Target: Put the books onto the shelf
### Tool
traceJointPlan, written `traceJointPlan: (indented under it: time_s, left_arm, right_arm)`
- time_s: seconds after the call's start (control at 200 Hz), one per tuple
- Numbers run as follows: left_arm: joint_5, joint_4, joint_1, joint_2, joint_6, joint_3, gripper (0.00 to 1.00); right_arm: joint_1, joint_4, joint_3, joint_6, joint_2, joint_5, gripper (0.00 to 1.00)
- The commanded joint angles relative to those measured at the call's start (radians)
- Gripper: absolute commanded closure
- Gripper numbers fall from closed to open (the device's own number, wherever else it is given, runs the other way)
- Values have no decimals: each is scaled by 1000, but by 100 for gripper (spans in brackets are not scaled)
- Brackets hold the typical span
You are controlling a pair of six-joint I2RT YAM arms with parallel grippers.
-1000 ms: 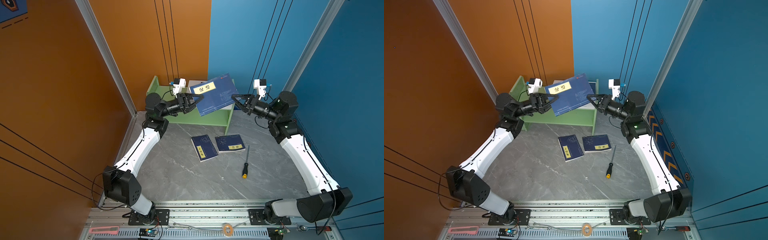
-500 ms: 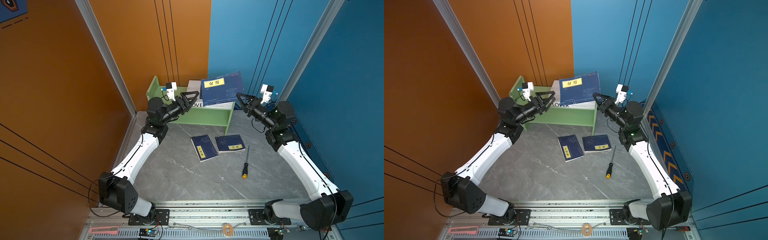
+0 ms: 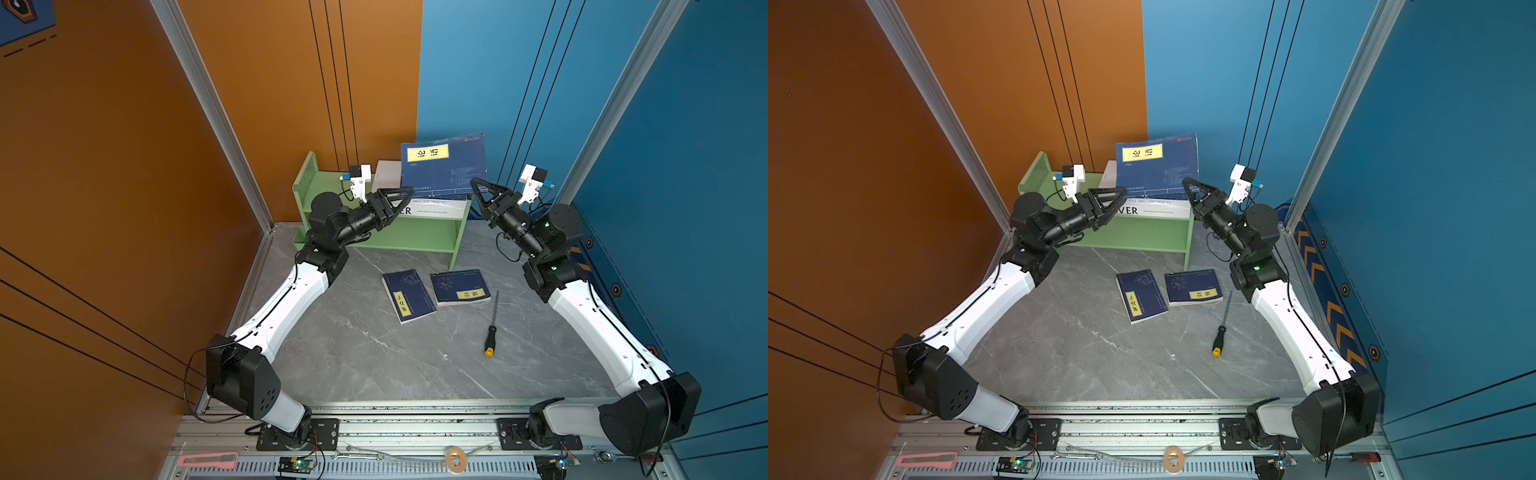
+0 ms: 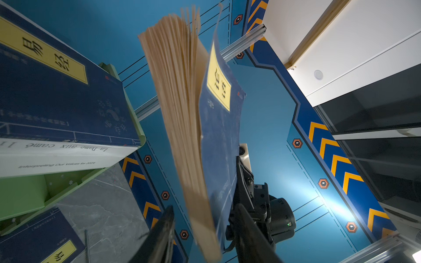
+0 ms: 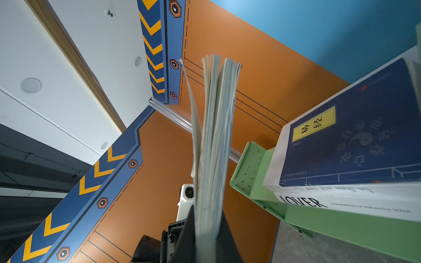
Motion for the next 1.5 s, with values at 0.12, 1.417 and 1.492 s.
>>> traceJointPlan:
  time_s: [0.12,1.417,1.492]
  left_arm:
    - [4,23,-8,27,11,77,91]
    - [78,-504,85,443,183,649,100]
    - [57,-545,77,444,205,660,100]
  right_arm:
    - [16,92,30,8,21,28,89]
    - [-2,-402,294,-661,256,480,0]
    - [-1,-400,304,-661,267,478,0]
